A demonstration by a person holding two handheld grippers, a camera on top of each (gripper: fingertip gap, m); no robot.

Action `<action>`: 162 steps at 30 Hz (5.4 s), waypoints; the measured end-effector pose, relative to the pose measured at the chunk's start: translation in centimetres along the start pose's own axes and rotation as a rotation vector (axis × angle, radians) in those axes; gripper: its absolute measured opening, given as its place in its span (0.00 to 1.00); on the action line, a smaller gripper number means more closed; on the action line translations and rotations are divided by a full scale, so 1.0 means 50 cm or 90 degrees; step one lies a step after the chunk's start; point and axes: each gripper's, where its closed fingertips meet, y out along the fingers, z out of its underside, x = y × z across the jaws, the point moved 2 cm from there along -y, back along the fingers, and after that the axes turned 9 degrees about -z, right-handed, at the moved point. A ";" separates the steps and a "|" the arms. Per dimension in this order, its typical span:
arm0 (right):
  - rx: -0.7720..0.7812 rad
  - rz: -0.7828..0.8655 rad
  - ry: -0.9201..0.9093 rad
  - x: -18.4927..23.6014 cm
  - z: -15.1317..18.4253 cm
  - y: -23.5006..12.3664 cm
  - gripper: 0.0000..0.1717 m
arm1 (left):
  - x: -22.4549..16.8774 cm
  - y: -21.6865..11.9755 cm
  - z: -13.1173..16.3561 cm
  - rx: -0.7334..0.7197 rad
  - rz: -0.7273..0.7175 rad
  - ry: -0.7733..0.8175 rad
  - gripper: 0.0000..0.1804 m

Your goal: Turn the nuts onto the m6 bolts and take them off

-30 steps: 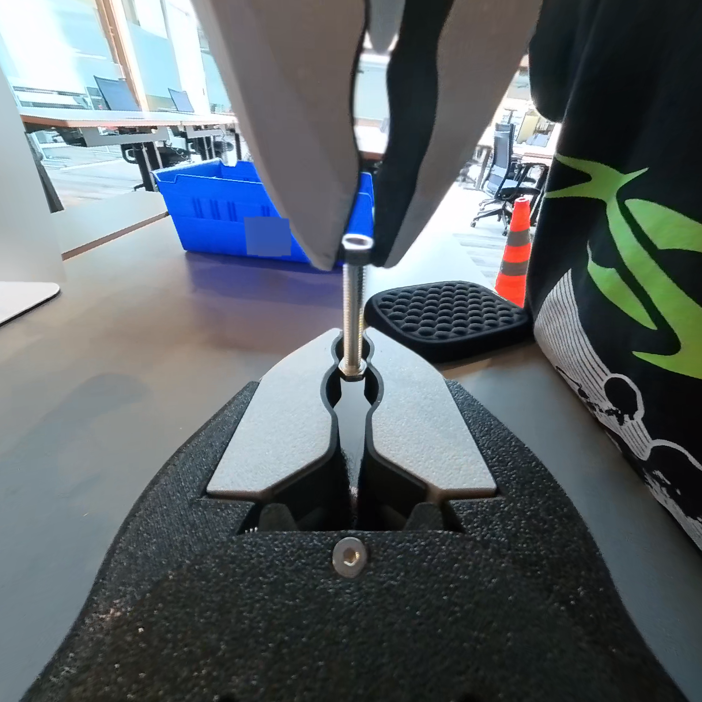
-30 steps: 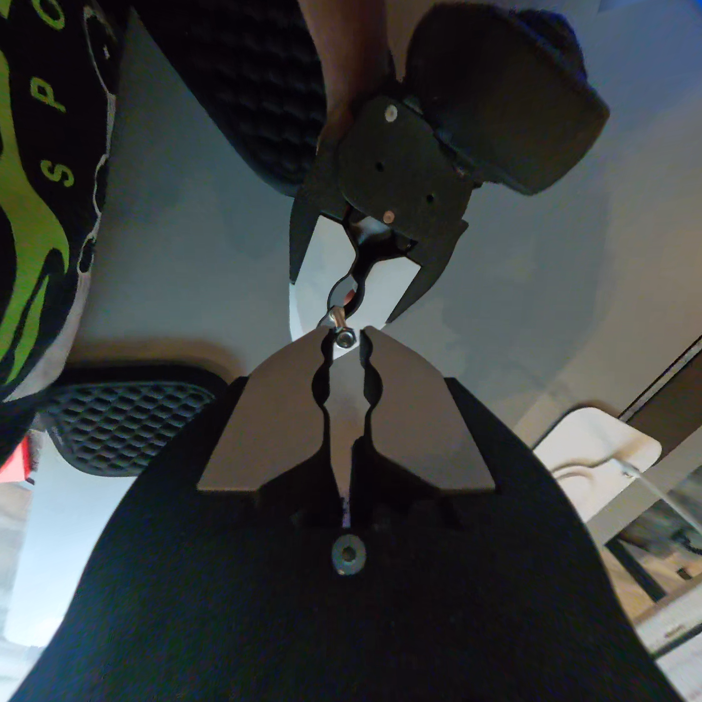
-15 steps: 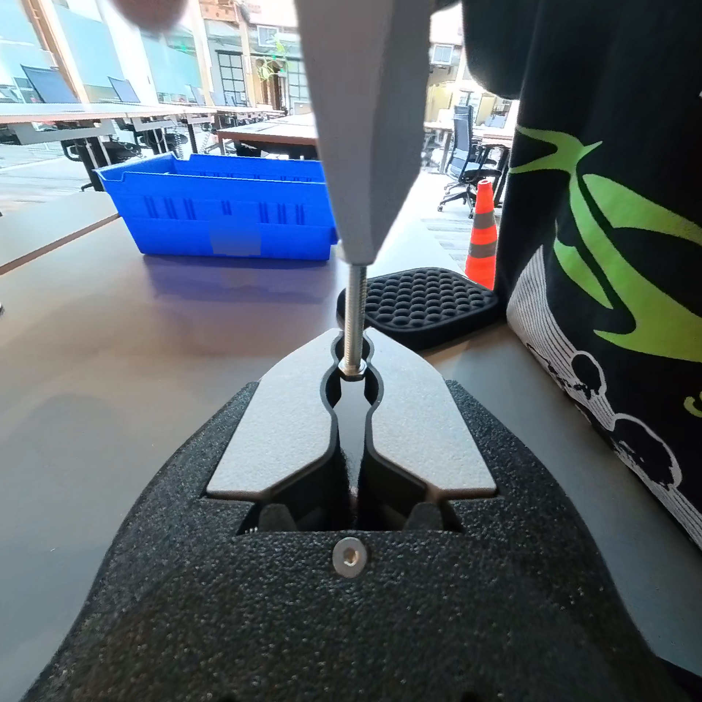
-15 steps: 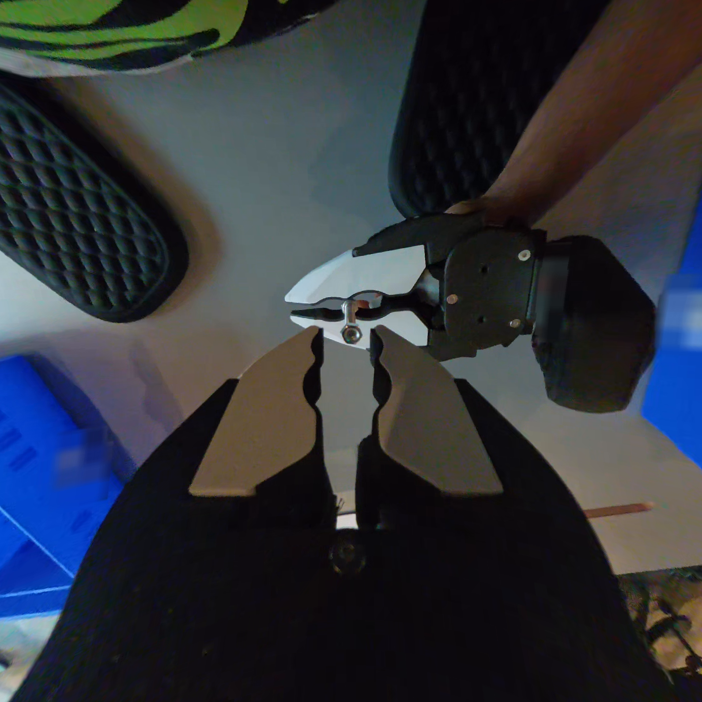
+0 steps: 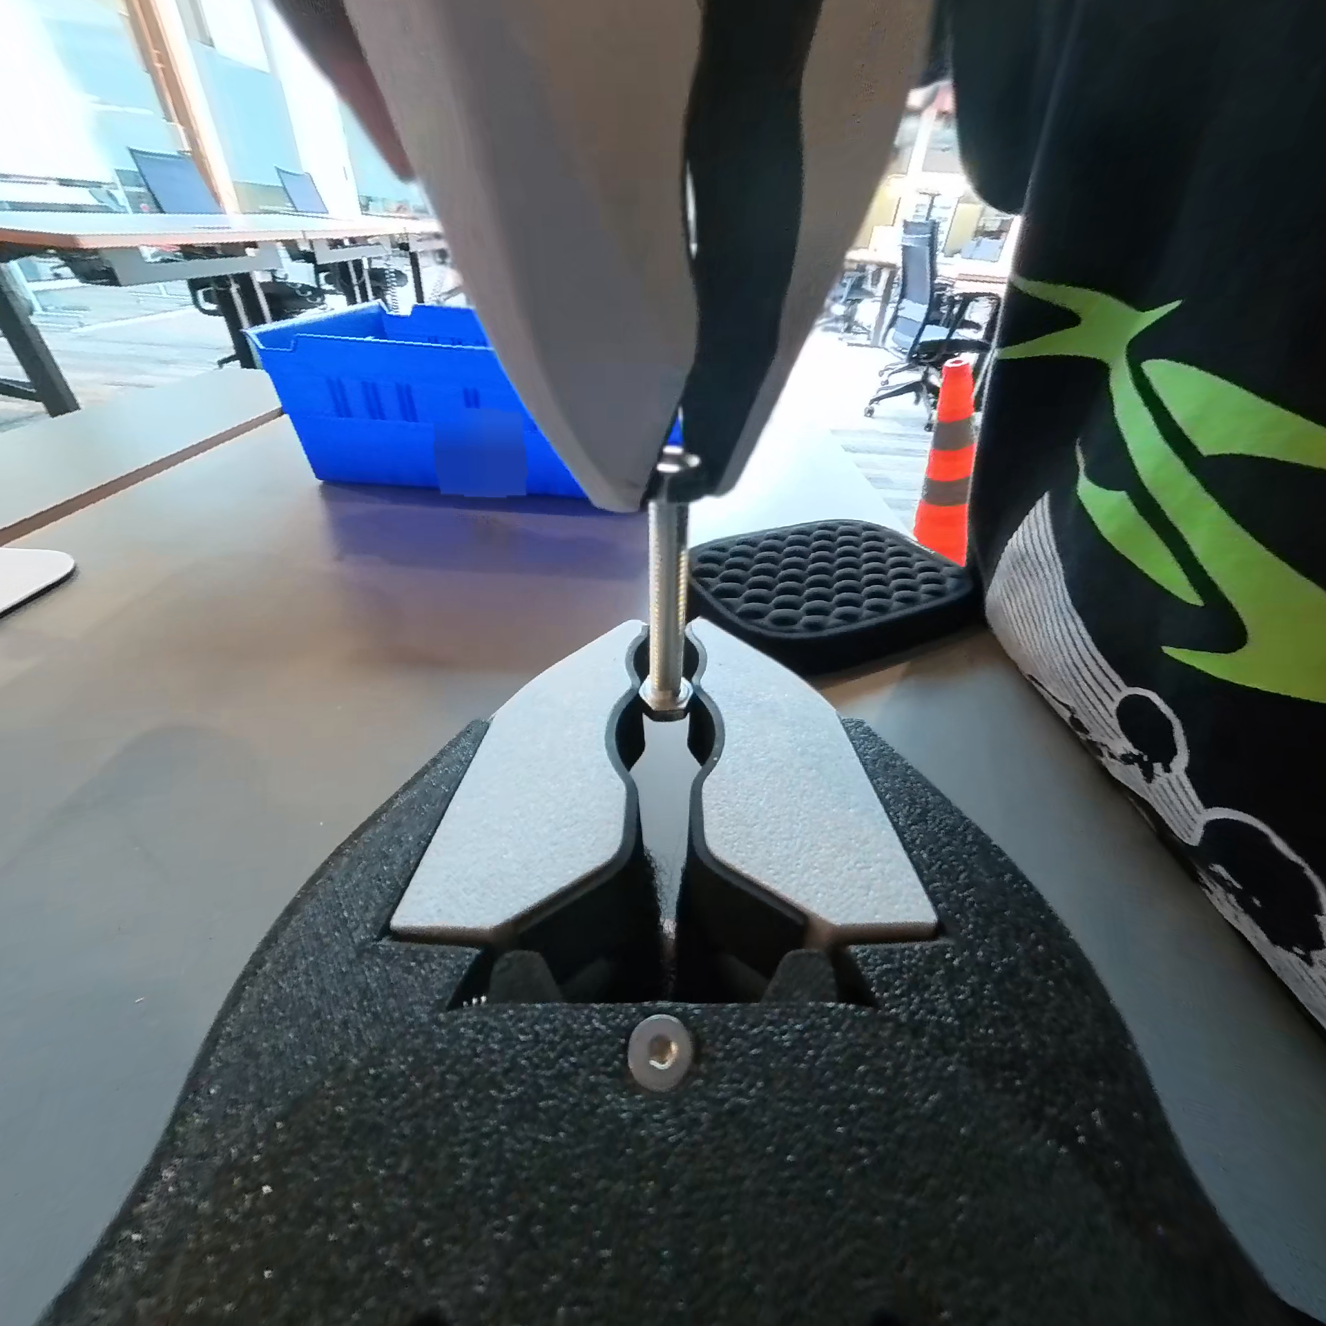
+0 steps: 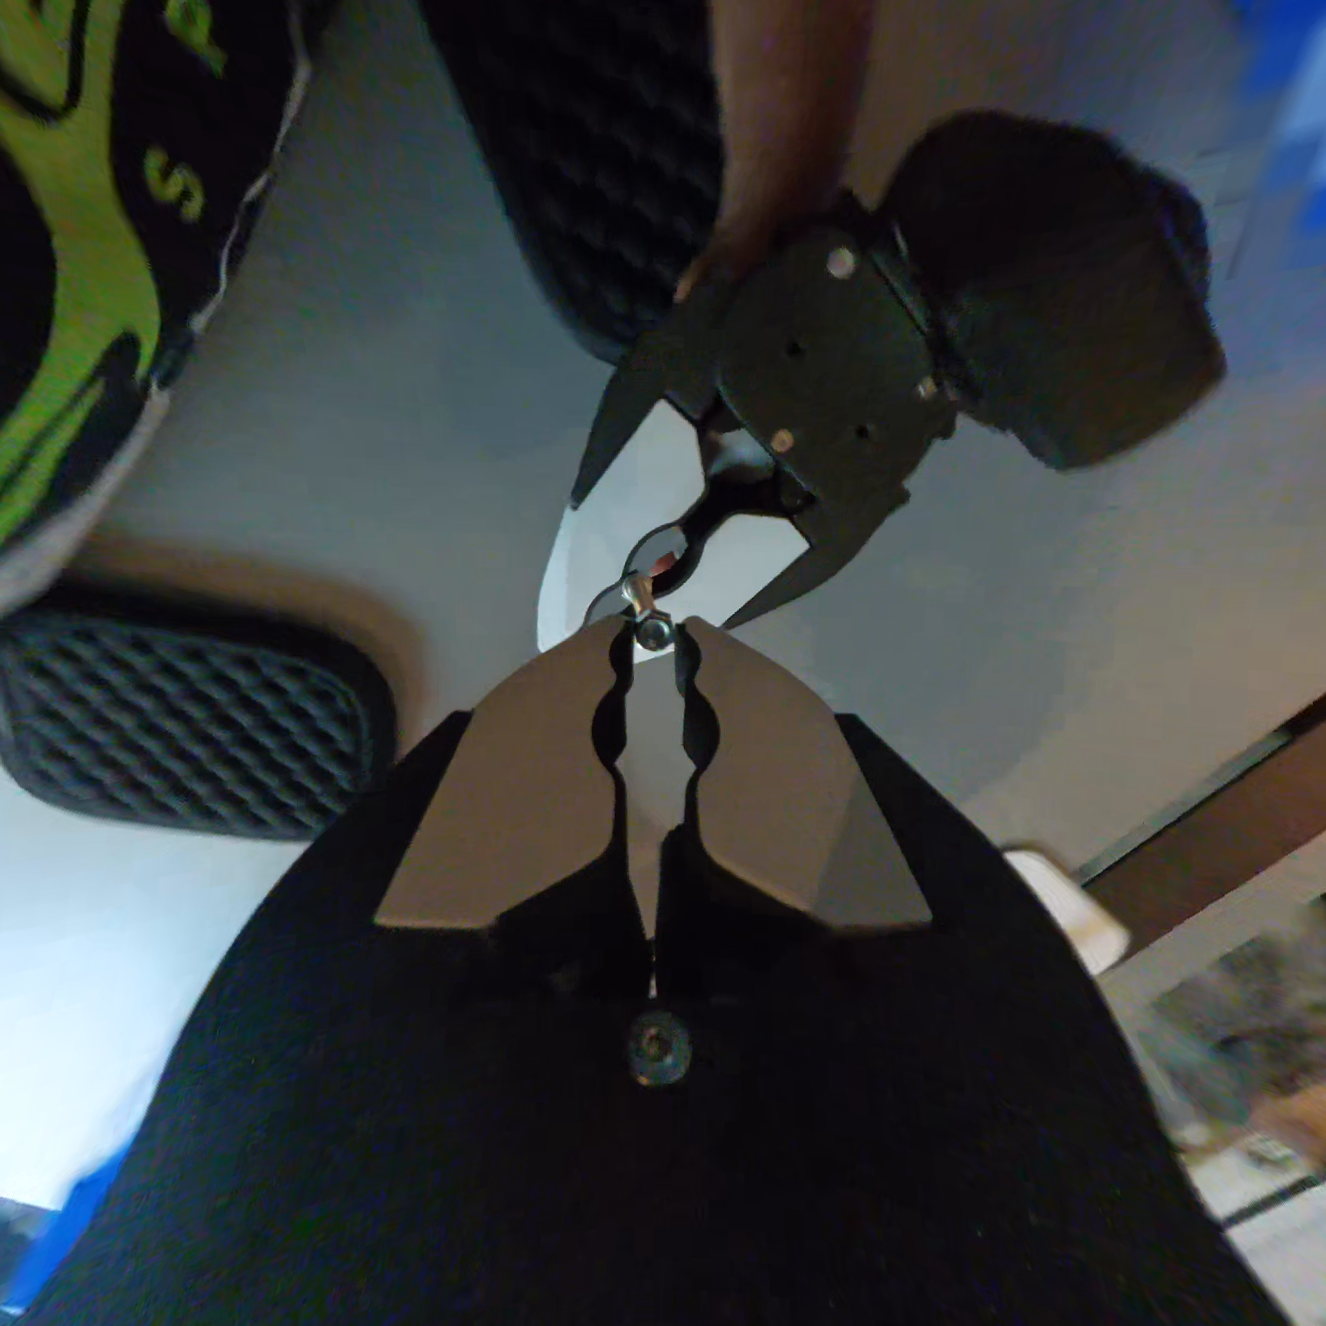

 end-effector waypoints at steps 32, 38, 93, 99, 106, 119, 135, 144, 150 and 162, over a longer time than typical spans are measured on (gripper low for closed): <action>0.001 0.010 0.204 0.022 0.009 0.003 0.06 | -0.006 0.007 0.010 0.026 -0.007 0.030 0.04; -0.012 -0.010 -0.069 0.019 -0.004 -0.015 0.18 | -0.009 0.005 0.009 0.022 0.005 0.029 0.04; 0.049 -0.048 -0.243 0.021 0.004 0.000 0.13 | -0.008 0.006 0.009 0.020 -0.008 0.037 0.04; 0.031 -0.034 -0.227 0.014 0.000 0.007 0.06 | -0.007 0.006 0.009 0.018 -0.013 0.037 0.04; -0.009 0.042 0.154 0.013 0.006 0.005 0.06 | 0.003 0.006 0.007 0.013 -0.040 0.035 0.04; -0.059 0.063 0.384 0.021 0.029 0.006 0.06 | 0.009 0.008 0.008 0.019 -0.063 0.036 0.04; -0.343 0.187 0.366 0.027 -0.026 -0.059 0.39 | 0.011 -0.002 -0.005 -0.023 -0.042 0.022 0.04; -0.648 0.397 0.184 0.059 0.017 -0.041 0.46 | -0.023 0.008 -0.036 -0.085 -0.003 0.030 0.04; -0.899 0.390 0.149 0.086 0.048 -0.030 0.45 | -0.007 0.024 -0.031 -0.106 -0.038 0.018 0.04; -0.860 0.400 0.170 0.077 0.041 0.017 0.37 | -0.004 0.037 -0.018 -0.067 -0.052 0.031 0.04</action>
